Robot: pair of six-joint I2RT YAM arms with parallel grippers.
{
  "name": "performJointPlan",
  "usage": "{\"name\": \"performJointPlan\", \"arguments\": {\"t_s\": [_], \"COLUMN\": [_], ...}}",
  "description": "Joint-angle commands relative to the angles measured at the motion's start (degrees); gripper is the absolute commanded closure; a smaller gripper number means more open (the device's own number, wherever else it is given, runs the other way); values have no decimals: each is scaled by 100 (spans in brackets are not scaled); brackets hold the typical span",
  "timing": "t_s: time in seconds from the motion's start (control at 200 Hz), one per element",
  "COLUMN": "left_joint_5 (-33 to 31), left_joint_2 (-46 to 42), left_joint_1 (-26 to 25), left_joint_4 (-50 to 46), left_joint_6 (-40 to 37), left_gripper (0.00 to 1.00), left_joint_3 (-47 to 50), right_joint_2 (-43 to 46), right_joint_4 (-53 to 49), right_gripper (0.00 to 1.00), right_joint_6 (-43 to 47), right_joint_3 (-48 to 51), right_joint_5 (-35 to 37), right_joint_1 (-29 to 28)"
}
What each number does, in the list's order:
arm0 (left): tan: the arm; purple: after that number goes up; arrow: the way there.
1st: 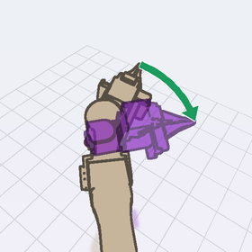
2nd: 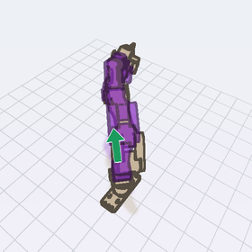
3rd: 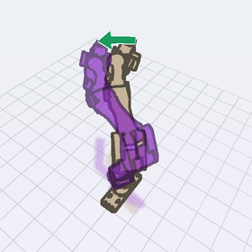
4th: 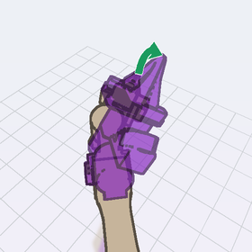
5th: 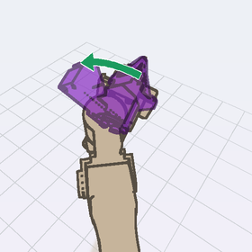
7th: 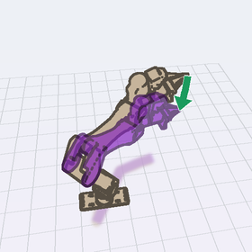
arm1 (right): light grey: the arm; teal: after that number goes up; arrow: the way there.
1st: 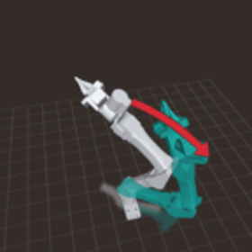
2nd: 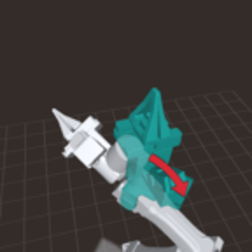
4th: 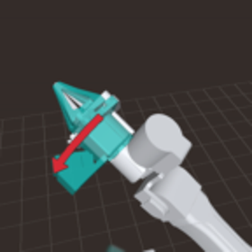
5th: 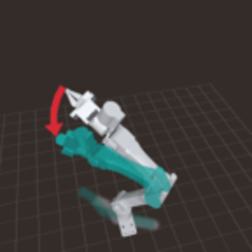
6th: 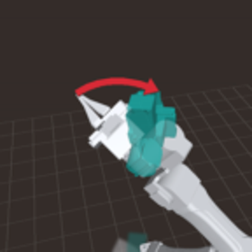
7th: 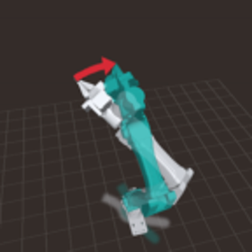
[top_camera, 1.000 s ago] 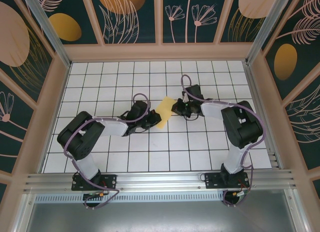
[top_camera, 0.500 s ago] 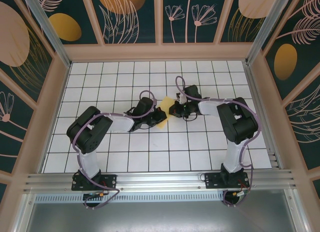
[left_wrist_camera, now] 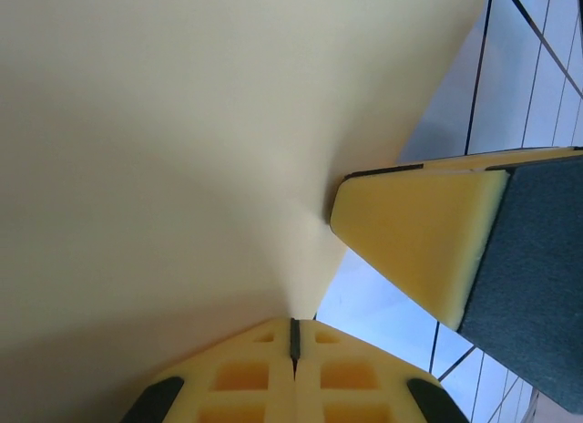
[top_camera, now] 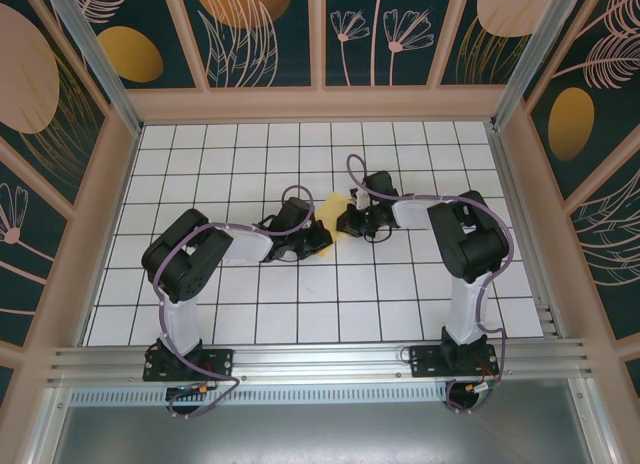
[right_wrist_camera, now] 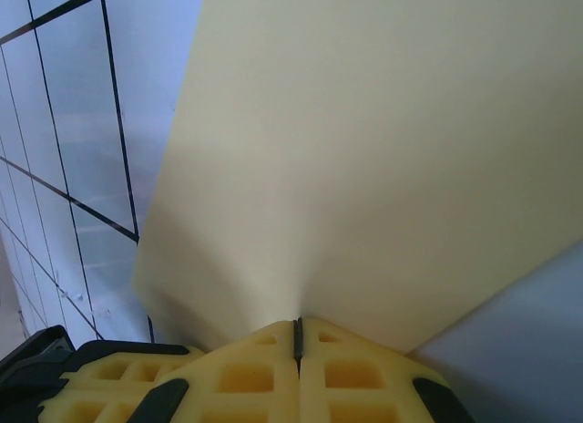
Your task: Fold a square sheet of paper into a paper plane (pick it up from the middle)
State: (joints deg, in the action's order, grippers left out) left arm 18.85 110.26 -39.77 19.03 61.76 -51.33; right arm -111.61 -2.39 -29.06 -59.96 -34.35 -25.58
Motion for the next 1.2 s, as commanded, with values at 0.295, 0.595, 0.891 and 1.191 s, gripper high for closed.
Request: {"name": "performJointPlan", "arguments": {"t_s": [0.295, 0.595, 0.891, 1.191], "left_joint_5": [-224, -215, -199, -145], "left_joint_2": [-46, -110, -111, -208], "left_joint_1": [-40, -39, -39, -47], "left_joint_4": [-587, -515, -559, -568], "left_joint_6": [-50, 12, -47, -386], "left_gripper": [100, 100, 100, 100], "left_joint_3": [232, 378, 286, 11], "right_joint_2": [-443, -773, -280, -26], "right_joint_4": [-252, -264, -282, 96], "right_gripper": [100, 100, 100, 100], "right_joint_6": [215, 207, 250, 112], "right_joint_3": [-401, -838, -937, -318], "right_joint_5": [404, 540, 377, -89], "right_joint_1": [627, 1176, 1213, 609]}}
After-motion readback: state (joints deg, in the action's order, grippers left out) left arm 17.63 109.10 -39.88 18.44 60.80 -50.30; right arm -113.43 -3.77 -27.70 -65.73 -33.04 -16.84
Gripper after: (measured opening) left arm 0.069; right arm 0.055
